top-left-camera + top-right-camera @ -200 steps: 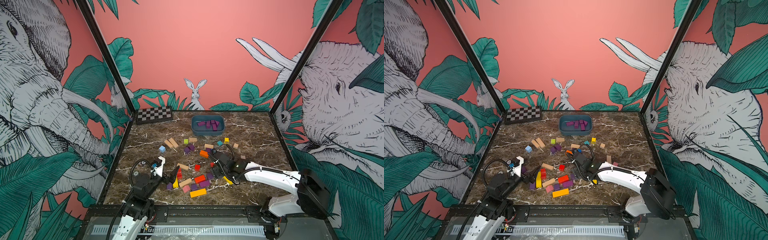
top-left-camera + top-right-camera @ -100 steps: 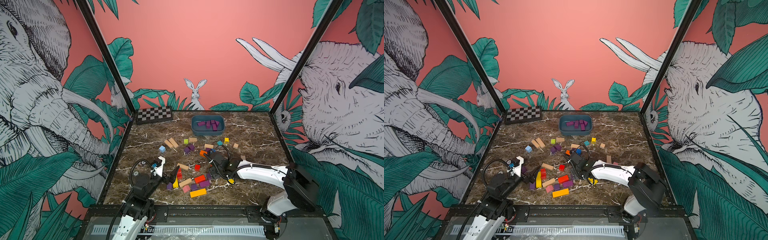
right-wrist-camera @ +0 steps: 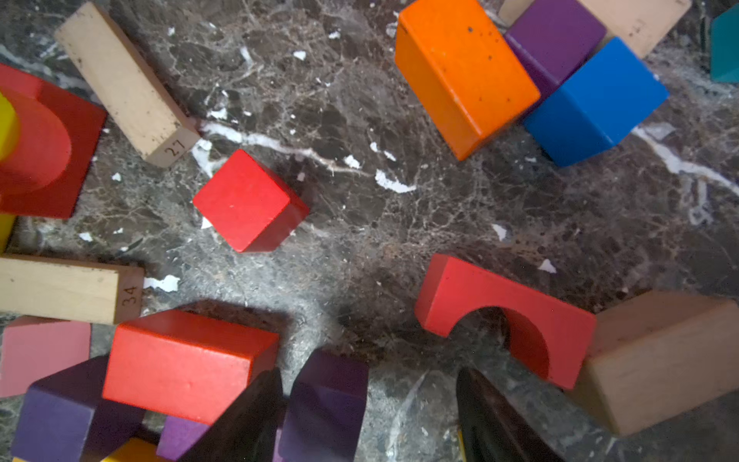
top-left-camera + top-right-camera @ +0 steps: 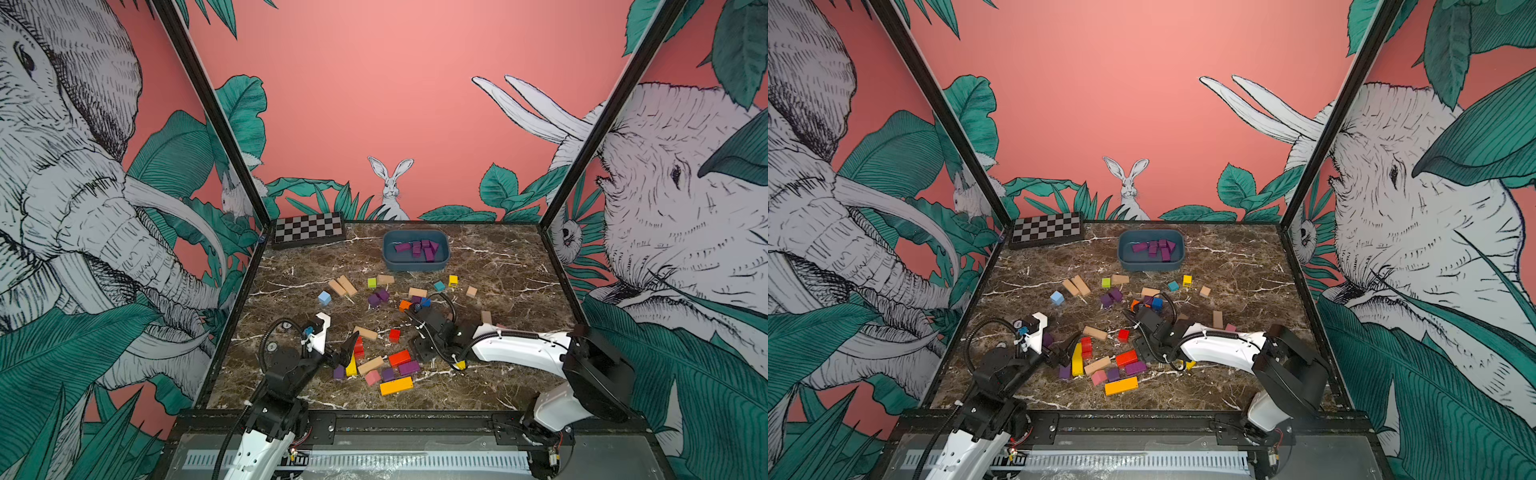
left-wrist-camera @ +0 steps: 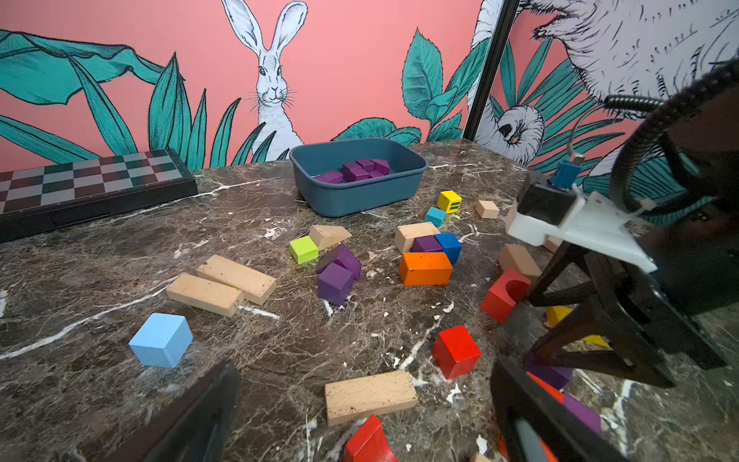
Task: Pick purple bricks into the storage bin
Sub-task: Pick up the building block from the center of the board.
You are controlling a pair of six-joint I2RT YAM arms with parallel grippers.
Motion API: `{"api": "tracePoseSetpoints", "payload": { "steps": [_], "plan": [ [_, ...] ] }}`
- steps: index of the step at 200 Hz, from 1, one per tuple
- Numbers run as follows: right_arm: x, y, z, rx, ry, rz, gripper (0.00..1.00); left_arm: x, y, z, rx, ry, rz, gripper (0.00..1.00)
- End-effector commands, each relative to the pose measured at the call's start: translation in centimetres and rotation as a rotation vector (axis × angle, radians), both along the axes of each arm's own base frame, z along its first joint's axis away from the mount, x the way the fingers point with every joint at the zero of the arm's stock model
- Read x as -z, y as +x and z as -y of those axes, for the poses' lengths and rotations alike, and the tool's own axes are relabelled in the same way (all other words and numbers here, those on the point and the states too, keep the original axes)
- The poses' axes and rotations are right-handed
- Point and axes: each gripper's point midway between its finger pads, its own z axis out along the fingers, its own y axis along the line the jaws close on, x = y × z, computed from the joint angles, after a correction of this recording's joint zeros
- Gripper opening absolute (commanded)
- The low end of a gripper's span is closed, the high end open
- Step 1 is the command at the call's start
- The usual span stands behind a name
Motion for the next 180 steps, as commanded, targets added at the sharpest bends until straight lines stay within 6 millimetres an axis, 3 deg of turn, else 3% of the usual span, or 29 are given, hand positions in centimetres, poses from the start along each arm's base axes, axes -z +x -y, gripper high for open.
{"api": "tracePoseSetpoints", "payload": {
  "steps": [1,93,129,161,165,180],
  "plan": [
    [1.0,-0.6,0.2,0.007,-0.007,-0.026,0.70,0.2,0.1,0.1,0.002,-0.006,0.004,0.99],
    [2.5,-0.4,0.2,-0.003,-0.067,-0.050,0.59,0.2,0.2,0.2,0.004,-0.004,-0.001,0.99],
    [2.0,-0.3,0.5,0.005,-0.075,-0.036,0.38,0.3,0.1,0.2,0.007,-0.004,-0.003,0.99],
    [1.9,-0.3,1.4,0.016,-0.124,-0.038,0.36,0.2,0.1,0.2,0.007,-0.006,-0.002,0.99],
    [0.8,-0.2,1.2,0.017,-0.097,-0.019,0.36,0.2,0.1,0.2,0.007,-0.006,-0.002,0.99],
    [-0.2,0.1,1.2,0.017,-0.092,0.004,0.35,0.2,0.1,0.2,0.009,-0.006,-0.003,0.99]
  ]
}}
